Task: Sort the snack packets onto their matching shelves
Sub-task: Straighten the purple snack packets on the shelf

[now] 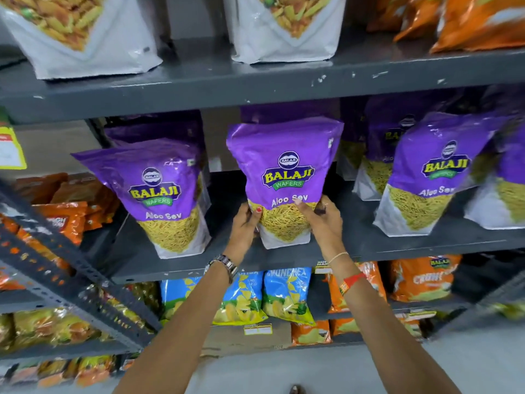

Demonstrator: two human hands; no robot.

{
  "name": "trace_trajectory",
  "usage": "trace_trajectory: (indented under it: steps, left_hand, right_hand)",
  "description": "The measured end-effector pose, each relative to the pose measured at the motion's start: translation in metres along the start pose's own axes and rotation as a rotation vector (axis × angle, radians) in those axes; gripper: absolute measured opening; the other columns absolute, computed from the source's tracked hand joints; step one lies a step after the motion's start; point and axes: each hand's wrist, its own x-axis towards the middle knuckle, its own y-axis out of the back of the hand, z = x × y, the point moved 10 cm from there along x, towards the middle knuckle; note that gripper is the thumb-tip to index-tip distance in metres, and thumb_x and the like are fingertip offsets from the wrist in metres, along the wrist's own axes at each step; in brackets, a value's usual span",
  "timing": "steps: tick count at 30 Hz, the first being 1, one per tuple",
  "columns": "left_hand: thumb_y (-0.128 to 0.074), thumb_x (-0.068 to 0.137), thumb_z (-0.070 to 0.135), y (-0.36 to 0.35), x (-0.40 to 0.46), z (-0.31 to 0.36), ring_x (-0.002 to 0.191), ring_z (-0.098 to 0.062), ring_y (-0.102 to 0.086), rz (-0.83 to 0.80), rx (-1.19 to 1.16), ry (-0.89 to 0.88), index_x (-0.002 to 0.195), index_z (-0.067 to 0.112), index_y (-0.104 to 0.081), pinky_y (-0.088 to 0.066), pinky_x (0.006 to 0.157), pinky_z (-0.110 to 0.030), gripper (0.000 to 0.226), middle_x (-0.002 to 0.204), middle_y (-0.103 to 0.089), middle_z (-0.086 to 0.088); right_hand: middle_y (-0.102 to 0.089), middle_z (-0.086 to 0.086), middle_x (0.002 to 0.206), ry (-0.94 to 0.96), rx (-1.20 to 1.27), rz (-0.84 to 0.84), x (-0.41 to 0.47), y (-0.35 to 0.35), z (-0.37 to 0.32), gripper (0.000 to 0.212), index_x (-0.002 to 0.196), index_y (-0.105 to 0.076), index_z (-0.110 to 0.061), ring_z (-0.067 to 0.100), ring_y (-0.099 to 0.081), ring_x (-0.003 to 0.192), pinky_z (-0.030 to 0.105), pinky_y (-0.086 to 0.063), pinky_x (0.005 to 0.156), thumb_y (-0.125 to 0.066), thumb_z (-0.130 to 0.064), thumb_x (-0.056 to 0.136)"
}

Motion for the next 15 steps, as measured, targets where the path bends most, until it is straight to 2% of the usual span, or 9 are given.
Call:
trace_trajectory:
  steps: [2, 4, 7, 10, 15]
  left_hand:
    - [-0.042, 0.095, 0.017, 0.005, 0.000, -0.007, 0.086, -0.012, -0.055, -0.007, -0.016, 0.016, 0.106, 0.018, -0.047, -0.046, 0.077, -0.039, 0.013, 0.094, -0.058, 0.008]
    - [-0.042, 0.095, 0.019, 0.009, -0.002, -0.019, 0.089, -0.013, -0.056, 0.001, -0.001, 0.035, 0.109, 0.017, -0.046, -0.050, 0.073, -0.035, 0.014, 0.095, -0.059, 0.008]
    - [-0.040, 0.095, 0.019, 0.007, 0.000, -0.027, 0.088, -0.009, -0.058, -0.013, 0.000, 0.065, 0.117, 0.011, -0.044, -0.054, 0.065, -0.024, 0.024, 0.097, -0.058, 0.005]
    - [-0.040, 0.096, 0.019, 0.004, 0.001, -0.029, 0.096, -0.018, -0.057, -0.021, -0.007, 0.082, 0.122, 0.006, -0.042, -0.052, 0.073, -0.030, 0.030, 0.100, -0.058, 0.001]
    - [-0.039, 0.096, 0.020, 0.003, -0.001, -0.031, 0.107, -0.020, -0.052, -0.023, -0.045, 0.096, 0.114, 0.017, -0.043, -0.050, 0.080, -0.033, 0.019, 0.110, -0.054, -0.002]
  right_hand:
    - [-0.070, 0.015, 0.103, 0.010, 0.011, -0.022, -0.006, -0.008, 0.004, 0.061, 0.092, -0.067, -0.026, 0.026, -0.070, 0.094, 0.052, -0.055, 0.091, -0.072, -0.075, 0.055]
    - [-0.069, 0.017, 0.102, -0.011, -0.006, -0.022, -0.009, -0.011, 0.013, 0.067, 0.091, -0.067, -0.026, 0.027, -0.069, 0.093, 0.052, -0.055, 0.090, -0.069, -0.081, 0.053]
    - [-0.067, 0.017, 0.099, -0.020, -0.030, -0.015, -0.010, -0.008, 0.019, 0.055, 0.086, -0.066, -0.033, 0.027, -0.069, 0.092, 0.052, -0.055, 0.090, -0.069, -0.079, 0.056]
    - [-0.067, 0.015, 0.102, -0.013, -0.031, -0.020, -0.008, -0.008, 0.018, 0.051, 0.091, -0.067, -0.033, 0.024, -0.069, 0.094, 0.052, -0.054, 0.092, -0.070, -0.073, 0.059]
    - [-0.067, 0.007, 0.107, -0.022, -0.022, -0.034, 0.000, -0.014, 0.028, 0.058, 0.091, -0.064, -0.045, 0.022, -0.068, 0.101, 0.053, -0.053, 0.096, -0.064, -0.086, 0.051]
